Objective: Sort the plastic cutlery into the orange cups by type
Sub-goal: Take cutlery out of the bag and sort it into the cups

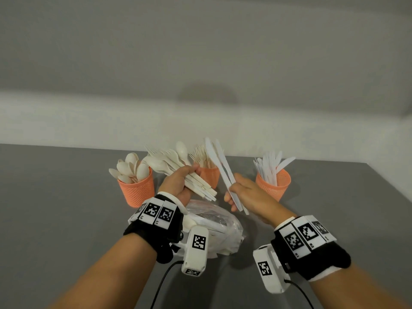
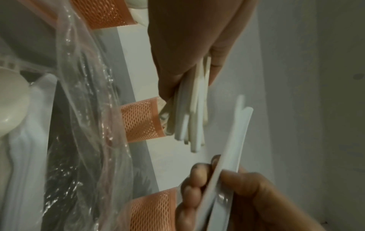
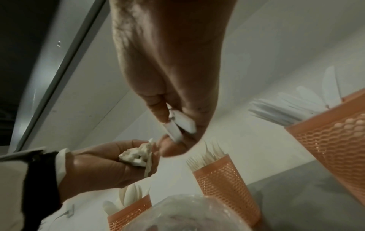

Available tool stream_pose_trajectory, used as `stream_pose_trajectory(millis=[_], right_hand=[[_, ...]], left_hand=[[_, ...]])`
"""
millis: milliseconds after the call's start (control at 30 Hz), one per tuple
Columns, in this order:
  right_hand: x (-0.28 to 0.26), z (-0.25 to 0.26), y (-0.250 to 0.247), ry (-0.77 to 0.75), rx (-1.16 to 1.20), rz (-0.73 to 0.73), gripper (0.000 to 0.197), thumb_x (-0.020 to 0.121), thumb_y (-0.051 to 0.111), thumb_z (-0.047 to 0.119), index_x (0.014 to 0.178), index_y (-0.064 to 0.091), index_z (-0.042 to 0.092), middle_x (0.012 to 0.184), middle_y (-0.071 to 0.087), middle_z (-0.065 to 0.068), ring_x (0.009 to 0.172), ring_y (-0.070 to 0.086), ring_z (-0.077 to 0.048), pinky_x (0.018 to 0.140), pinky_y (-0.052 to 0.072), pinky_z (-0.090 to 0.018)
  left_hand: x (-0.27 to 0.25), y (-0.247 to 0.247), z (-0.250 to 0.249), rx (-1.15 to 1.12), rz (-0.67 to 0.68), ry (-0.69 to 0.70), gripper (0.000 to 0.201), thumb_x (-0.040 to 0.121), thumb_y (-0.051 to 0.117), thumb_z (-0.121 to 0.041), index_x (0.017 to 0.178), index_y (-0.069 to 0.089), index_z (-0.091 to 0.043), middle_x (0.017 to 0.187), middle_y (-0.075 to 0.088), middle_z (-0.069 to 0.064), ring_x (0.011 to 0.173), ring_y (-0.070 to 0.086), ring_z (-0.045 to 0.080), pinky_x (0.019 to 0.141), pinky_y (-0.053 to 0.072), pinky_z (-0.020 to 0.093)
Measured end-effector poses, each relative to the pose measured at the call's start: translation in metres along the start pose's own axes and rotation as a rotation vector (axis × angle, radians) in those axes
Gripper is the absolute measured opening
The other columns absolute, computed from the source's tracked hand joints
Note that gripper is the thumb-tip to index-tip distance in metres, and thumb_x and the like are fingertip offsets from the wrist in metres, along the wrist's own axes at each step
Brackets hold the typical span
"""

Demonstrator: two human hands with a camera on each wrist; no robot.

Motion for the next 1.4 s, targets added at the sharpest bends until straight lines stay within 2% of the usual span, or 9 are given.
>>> stream_pose_trajectory(millis=[133, 200, 300, 533, 733, 967, 1200, 1333, 1400], right_hand=[[0.001, 0.000, 0.005, -0.014, 0.204, -0.034, 0.025, 0.091, 0.034, 0.001, 0.107, 0.047, 0.016, 0.067, 0.047, -0.001, 0.049, 0.038, -0.008, 0.045, 0.033, -0.017], [0.002, -0.008, 0.008, 0.031, 0.334, -0.050, 0.008, 0.094, 0.045, 0.013, 0.098, 0.051, 0.015, 0.060, 0.037, 0.003, 0.042, 0.029, -0.004, 0.038, 0.023, -0.015], [0.003, -0.021, 0.019, 0.087, 0.405, -0.030, 0.028, 0.090, 0.057, 0.034, 0.104, 0.057, 0.009, 0.057, 0.042, 0.004, 0.038, 0.028, -0.002, 0.034, 0.024, -0.014], [0.012, -0.009, 0.033, 0.057, 0.723, 0.081, 0.012, 0.092, 0.052, 0.003, 0.102, 0.058, 0.004, 0.066, 0.060, -0.007, 0.038, 0.033, -0.002, 0.034, 0.027, -0.012], [0.013, -0.016, 0.028, 0.108, 0.835, 0.015, 0.011, 0.089, 0.048, -0.005, 0.088, 0.052, 0.005, 0.057, 0.052, -0.008, 0.035, 0.033, -0.004, 0.032, 0.025, -0.013], [0.018, -0.013, 0.036, 0.076, 0.789, 0.068, 0.023, 0.091, 0.050, -0.001, 0.112, 0.053, 0.010, 0.073, 0.054, -0.011, 0.042, 0.035, -0.004, 0.036, 0.027, -0.012], [0.018, -0.018, 0.021, 0.076, 0.742, 0.024, 0.024, 0.089, 0.048, -0.006, 0.108, 0.055, 0.008, 0.065, 0.051, -0.009, 0.041, 0.036, -0.005, 0.035, 0.026, -0.014], [0.009, -0.030, 0.002, 0.107, 0.379, 0.040, 0.021, 0.091, 0.050, 0.005, 0.101, 0.064, 0.015, 0.065, 0.053, -0.001, 0.051, 0.040, -0.007, 0.041, 0.028, -0.014], [0.006, -0.025, 0.006, 0.064, 0.088, 0.098, 0.014, 0.094, 0.051, 0.024, 0.102, 0.062, 0.021, 0.066, 0.053, 0.006, 0.058, 0.046, -0.003, 0.051, 0.033, -0.013]], left_hand=[[-0.002, -0.002, -0.005, -0.039, -0.067, 0.043, 0.017, 0.088, 0.051, 0.005, 0.074, 0.053, -0.004, 0.064, 0.060, 0.007, 0.048, 0.061, 0.010, 0.048, 0.053, 0.020], [-0.005, 0.002, -0.005, -0.062, -0.056, 0.034, 0.015, 0.088, 0.051, 0.005, 0.076, 0.053, -0.004, 0.072, 0.056, 0.008, 0.061, 0.059, 0.011, 0.053, 0.054, 0.023], [-0.004, 0.006, -0.008, -0.114, -0.031, 0.039, 0.010, 0.088, 0.053, 0.005, 0.083, 0.053, -0.005, 0.075, 0.057, 0.008, 0.071, 0.058, 0.012, 0.063, 0.052, 0.026], [-0.002, 0.011, -0.013, -0.074, 0.037, 0.071, 0.014, 0.087, 0.053, 0.001, 0.075, 0.054, -0.007, 0.069, 0.057, 0.004, 0.066, 0.059, 0.011, 0.056, 0.054, 0.024], [0.003, 0.006, -0.018, -0.113, 0.044, 0.084, 0.016, 0.085, 0.052, 0.002, 0.072, 0.056, -0.008, 0.067, 0.060, 0.004, 0.065, 0.059, 0.015, 0.085, 0.046, 0.036], [-0.001, 0.008, -0.020, -0.103, 0.051, 0.136, 0.052, 0.088, 0.047, 0.005, 0.043, 0.065, -0.013, 0.051, 0.061, 0.000, 0.050, 0.062, 0.010, 0.060, 0.050, 0.026], [0.005, 0.001, -0.027, -0.195, 0.027, 0.095, 0.015, 0.087, 0.052, 0.003, 0.076, 0.054, -0.008, 0.057, 0.063, 0.002, 0.052, 0.064, 0.010, 0.092, 0.050, 0.036], [0.010, -0.007, -0.033, -0.201, -0.011, 0.110, 0.017, 0.089, 0.048, 0.004, 0.075, 0.052, -0.006, 0.053, 0.062, 0.004, 0.046, 0.062, 0.012, 0.056, 0.058, 0.029], [0.013, -0.006, -0.024, -0.113, -0.018, 0.097, 0.010, 0.089, 0.048, 0.001, 0.084, 0.054, -0.005, 0.068, 0.063, 0.007, 0.057, 0.065, 0.013, 0.072, 0.057, 0.035]])
Point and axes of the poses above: each hand's wrist, its own x-axis towards the middle knuckle, its own y-axis out of the palm, z = x × y, the point moved 10 cm from there along x, towards the middle knuckle
